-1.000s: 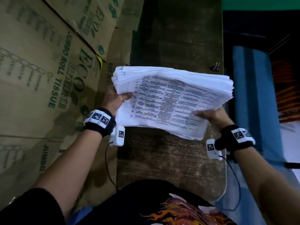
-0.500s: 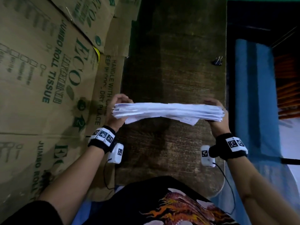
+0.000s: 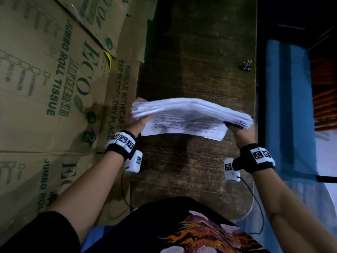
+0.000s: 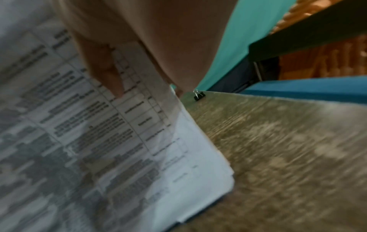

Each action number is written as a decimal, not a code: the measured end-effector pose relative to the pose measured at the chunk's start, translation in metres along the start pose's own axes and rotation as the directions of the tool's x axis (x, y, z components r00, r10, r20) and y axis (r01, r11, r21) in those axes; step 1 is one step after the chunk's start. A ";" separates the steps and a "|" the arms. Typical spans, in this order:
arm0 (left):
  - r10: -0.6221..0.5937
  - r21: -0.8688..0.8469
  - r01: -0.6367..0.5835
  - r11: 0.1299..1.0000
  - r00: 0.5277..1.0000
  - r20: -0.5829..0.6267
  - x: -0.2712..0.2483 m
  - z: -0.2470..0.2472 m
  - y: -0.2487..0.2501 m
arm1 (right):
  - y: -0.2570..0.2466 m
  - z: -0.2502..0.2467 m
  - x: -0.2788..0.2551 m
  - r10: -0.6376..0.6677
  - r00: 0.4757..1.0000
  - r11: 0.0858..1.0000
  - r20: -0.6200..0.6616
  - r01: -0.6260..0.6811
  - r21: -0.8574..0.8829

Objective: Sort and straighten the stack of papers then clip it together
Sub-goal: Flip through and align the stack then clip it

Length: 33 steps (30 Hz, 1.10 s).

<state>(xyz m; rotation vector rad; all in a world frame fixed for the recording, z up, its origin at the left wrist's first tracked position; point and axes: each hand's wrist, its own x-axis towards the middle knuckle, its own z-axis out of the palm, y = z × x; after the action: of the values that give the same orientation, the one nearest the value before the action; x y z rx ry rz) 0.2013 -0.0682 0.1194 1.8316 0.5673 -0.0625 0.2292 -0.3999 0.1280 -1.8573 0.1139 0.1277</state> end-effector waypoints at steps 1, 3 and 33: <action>-0.078 -0.057 0.074 0.996 0.994 -0.082 0.001 0.004 0.006 | -0.003 0.001 0.001 0.000 0.999 1.000 -0.032 0.000 0.009; -0.002 -0.248 -0.038 0.968 0.987 -0.162 -0.001 0.007 0.021 | -0.017 0.002 0.001 -0.028 0.991 0.999 -0.130 0.033 0.034; 0.062 -0.008 -0.062 0.998 0.970 0.237 0.046 -0.010 0.006 | 0.025 -0.027 0.000 0.227 0.971 0.968 0.079 -0.234 0.096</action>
<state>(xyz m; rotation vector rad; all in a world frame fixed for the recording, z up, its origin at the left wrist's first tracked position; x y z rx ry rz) 0.2417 -0.0446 0.1140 1.8084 0.3413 -0.2356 0.2260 -0.4327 0.1116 -1.7286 0.2849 0.3392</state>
